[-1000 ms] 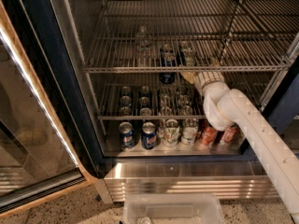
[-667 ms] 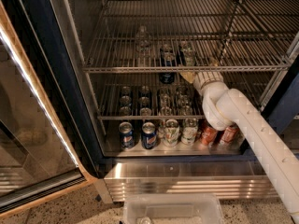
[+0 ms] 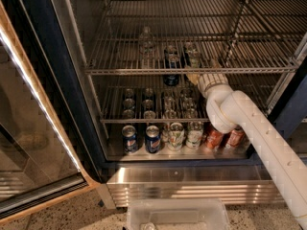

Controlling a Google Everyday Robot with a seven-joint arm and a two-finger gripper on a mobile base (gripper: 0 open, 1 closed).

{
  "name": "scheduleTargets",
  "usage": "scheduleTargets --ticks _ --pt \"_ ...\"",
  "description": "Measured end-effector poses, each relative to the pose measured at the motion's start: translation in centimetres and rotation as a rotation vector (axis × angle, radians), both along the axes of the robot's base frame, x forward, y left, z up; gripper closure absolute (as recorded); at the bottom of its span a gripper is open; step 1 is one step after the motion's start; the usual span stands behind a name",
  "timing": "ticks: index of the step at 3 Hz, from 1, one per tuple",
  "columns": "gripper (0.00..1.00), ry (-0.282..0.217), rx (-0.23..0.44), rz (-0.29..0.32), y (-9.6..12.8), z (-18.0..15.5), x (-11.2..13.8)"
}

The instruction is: Pick green can from middle shelf of fridge

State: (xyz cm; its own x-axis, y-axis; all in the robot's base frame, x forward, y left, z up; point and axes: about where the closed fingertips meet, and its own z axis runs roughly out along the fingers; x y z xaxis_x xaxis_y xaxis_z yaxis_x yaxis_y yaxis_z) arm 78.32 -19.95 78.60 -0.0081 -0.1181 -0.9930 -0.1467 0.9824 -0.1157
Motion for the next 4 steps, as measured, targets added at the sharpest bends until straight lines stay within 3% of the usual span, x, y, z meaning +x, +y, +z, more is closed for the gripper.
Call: scheduleTargets --ticks 1,2,3,4 --pt "0.37 0.007 0.006 -0.002 0.1 -0.3 0.3" --pt "0.38 0.051 -0.005 0.024 1.3 -1.4 4.6" --pt "0.38 0.062 -0.005 0.02 1.2 -1.8 5.0" --pt "0.57 0.086 0.004 0.016 0.9 -2.5 5.3"
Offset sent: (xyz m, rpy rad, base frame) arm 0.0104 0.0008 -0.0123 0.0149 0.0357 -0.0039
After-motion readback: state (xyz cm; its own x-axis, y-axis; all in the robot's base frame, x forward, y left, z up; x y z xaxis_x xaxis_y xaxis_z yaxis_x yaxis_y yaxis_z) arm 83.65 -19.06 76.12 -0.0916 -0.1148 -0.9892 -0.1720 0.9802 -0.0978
